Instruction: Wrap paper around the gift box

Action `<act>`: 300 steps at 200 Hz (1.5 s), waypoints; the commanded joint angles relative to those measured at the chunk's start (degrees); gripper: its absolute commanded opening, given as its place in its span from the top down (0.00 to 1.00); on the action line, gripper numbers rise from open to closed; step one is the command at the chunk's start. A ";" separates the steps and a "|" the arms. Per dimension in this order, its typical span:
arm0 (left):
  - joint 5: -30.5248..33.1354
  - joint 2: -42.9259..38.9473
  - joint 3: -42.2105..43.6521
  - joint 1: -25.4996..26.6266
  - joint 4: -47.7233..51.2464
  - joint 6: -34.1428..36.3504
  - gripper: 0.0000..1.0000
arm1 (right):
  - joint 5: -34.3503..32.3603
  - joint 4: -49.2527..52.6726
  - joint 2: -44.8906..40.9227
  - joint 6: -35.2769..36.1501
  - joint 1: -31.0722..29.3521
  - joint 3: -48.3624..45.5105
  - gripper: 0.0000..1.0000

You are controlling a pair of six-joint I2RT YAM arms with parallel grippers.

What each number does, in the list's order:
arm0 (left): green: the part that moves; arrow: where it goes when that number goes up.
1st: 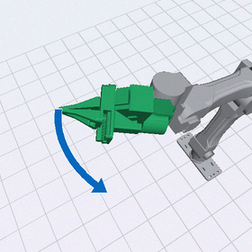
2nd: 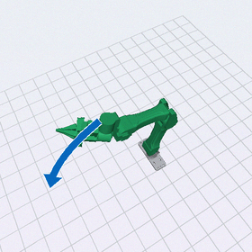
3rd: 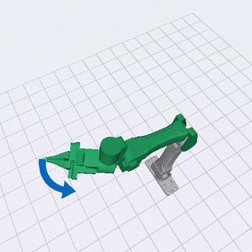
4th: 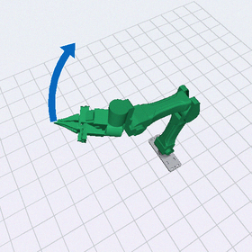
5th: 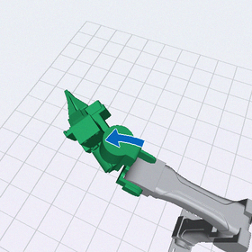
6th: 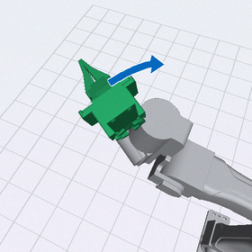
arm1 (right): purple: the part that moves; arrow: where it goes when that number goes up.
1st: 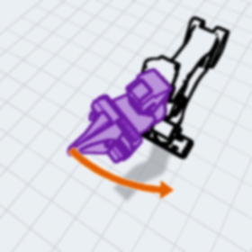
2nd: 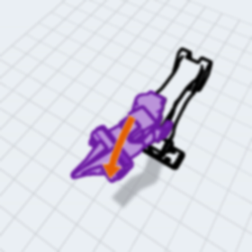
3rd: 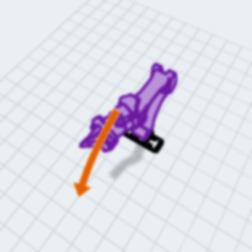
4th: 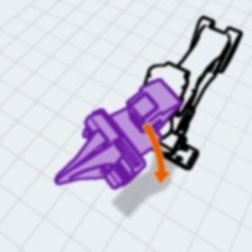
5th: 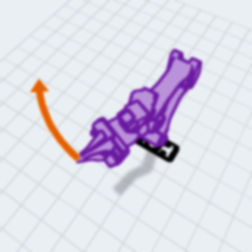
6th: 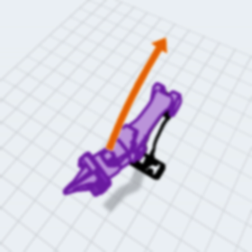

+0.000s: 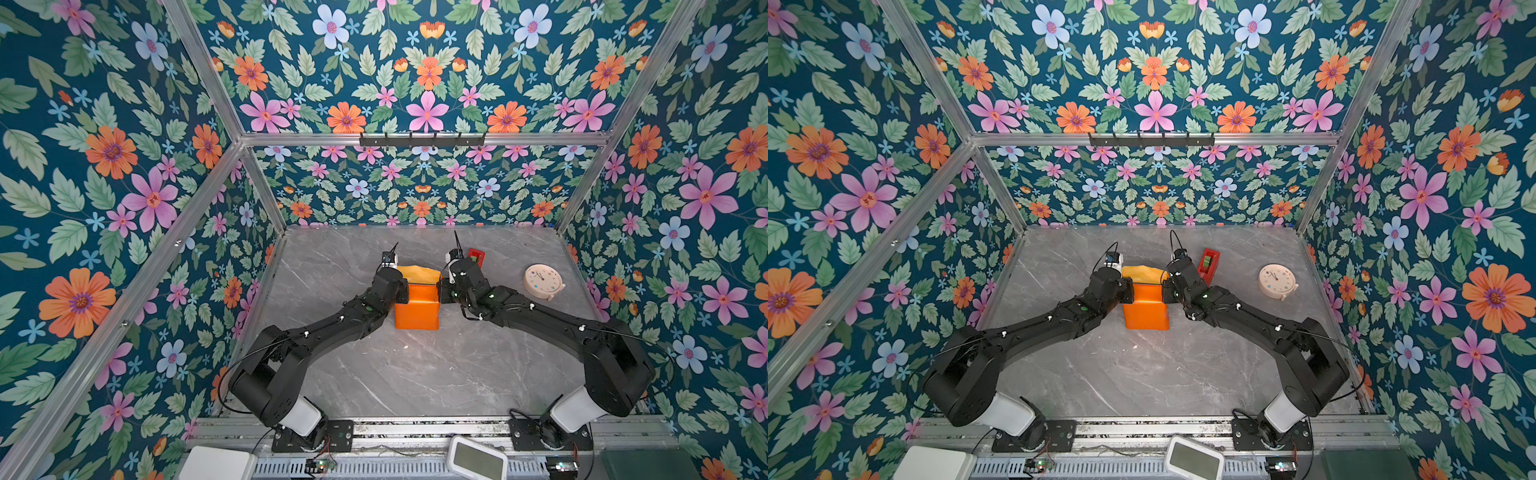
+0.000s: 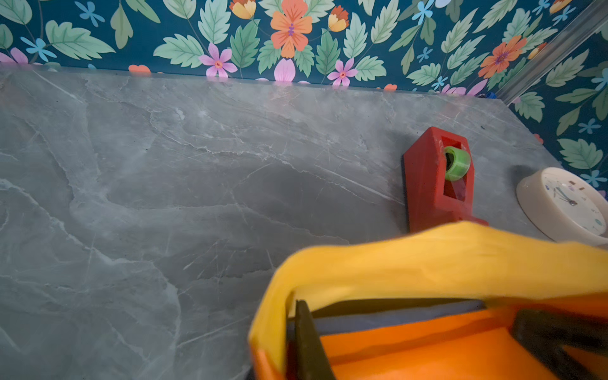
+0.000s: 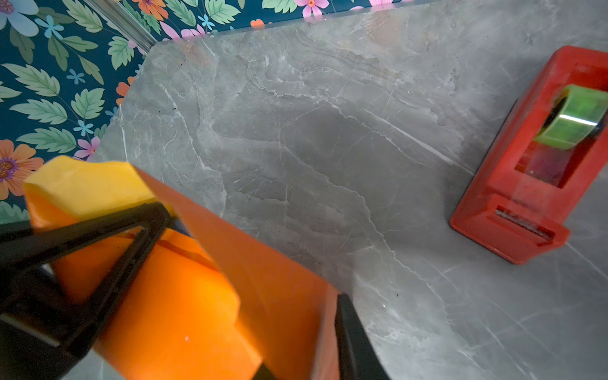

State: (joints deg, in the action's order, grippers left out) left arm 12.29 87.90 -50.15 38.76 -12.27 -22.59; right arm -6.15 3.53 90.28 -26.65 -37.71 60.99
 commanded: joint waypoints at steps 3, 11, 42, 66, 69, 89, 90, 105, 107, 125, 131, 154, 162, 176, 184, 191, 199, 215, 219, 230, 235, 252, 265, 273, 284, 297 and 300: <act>0.83 0.65 -0.04 0.00 -0.19 0.23 0.98 | -1.07 0.86 -0.13 0.19 -0.08 0.02 0.84; 0.81 0.91 0.05 0.00 -0.29 0.26 1.00 | -1.12 0.95 0.20 0.19 -0.15 0.00 0.86; 0.76 1.56 0.56 0.00 -0.90 -0.08 1.00 | -1.01 1.50 1.12 0.20 -0.08 0.39 0.93; 0.84 1.49 0.74 0.00 -1.24 -0.57 1.00 | -1.11 2.09 1.30 0.37 -0.13 1.05 1.00; 0.84 1.55 0.71 0.00 -1.26 -0.65 1.00 | -1.13 2.16 1.30 0.37 -0.10 1.20 1.00; 1.15 1.32 0.99 0.08 -1.26 -0.92 1.00 | -1.00 2.45 1.47 -0.04 -0.10 1.74 1.00; 1.19 1.27 1.01 0.08 -1.31 -0.94 1.00 | -0.98 2.49 1.48 -0.09 -0.13 1.75 1.00; 1.74 1.03 1.61 0.08 -1.61 -1.13 1.00 | -0.47 2.52 1.39 -0.59 -0.13 2.18 1.00; 1.83 0.93 1.69 0.08 -1.61 -1.14 1.00 | -0.40 2.57 1.39 -0.66 -0.09 2.35 1.00; 2.31 0.54 2.23 0.08 -1.69 -1.47 1.00 | 0.15 3.08 1.17 -1.38 -0.14 2.90 1.00; 2.30 0.46 2.42 0.08 -1.87 -1.49 1.00 | 0.70 3.36 1.00 -1.53 -0.09 3.07 1.00; 2.09 0.20 2.97 0.08 -2.23 -1.76 1.00 | 3.39 4.46 -0.72 -2.17 -0.12 3.17 0.76; 2.01 0.04 3.02 0.08 -2.32 -1.85 1.00 | 4.53 5.08 -1.59 -2.09 -0.04 3.17 0.68; 1.71 -0.09 3.26 0.08 -2.49 -1.84 1.00 | 6.51 6.30 -3.64 -1.84 0.00 2.63 0.59; 1.57 -0.08 3.22 0.08 -2.49 -1.80 1.00 | 8.20 6.85 -5.00 -1.27 0.30 2.12 0.54; 1.38 -0.03 3.09 0.08 -2.41 -1.71 1.00 | 10.15 7.44 -6.08 -0.87 0.80 1.67 0.51; 1.31 0.00 3.04 0.08 -2.32 -1.71 1.00 | 11.82 8.44 -7.66 -0.69 1.57 1.05 0.49; 1.16 -0.03 2.99 0.08 -2.32 -1.42 1.00 | 16.27 8.83 -10.69 0.21 4.07 -0.89 0.48; 1.21 -0.12 3.02 0.08 -2.32 -1.34 1.00 | 17.48 8.75 -11.29 0.28 4.95 -1.34 0.48; 1.26 -0.24 3.10 0.08 -2.23 -1.23 1.00 | 20.04 8.87 -12.36 0.12 7.47 -2.41 0.48; 1.26 -0.24 3.08 0.08 -2.23 -1.16 1.00 | 21.01 8.59 -12.56 0.16 8.51 -2.80 0.48; 1.14 -0.35 2.88 0.08 -2.08 -0.97 1.00 | 20.57 9.28 -11.80 0.43 10.52 -2.60 0.51; 1.19 -0.35 2.77 0.08 -1.97 -0.90 1.00 | 20.00 9.54 -9.77 1.08 10.62 -1.14 0.56; 1.28 -0.36 2.77 0.08 -1.88 -0.89 1.00 | 20.25 9.41 -8.20 1.07 10.62 -0.14 0.59; 1.35 -0.45 2.78 0.08 -1.79 -0.88 1.00 | 21.01 8.92 -5.93 1.08 10.60 1.16 0.63; 1.27 -0.36 2.77 0.08 -1.79 -0.88 1.00 | 22.27 8.79 -3.44 0.84 10.62 2.43 0.64; 1.31 -0.36 2.73 0.08 -1.79 -0.88 1.00 | 22.64 8.67 -2.92 0.75 10.57 2.66 0.65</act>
State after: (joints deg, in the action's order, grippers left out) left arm 13.56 87.57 -47.35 38.87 -16.56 -23.90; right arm 13.63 12.93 84.16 -26.59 -27.20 61.95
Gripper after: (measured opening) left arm 0.049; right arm 0.357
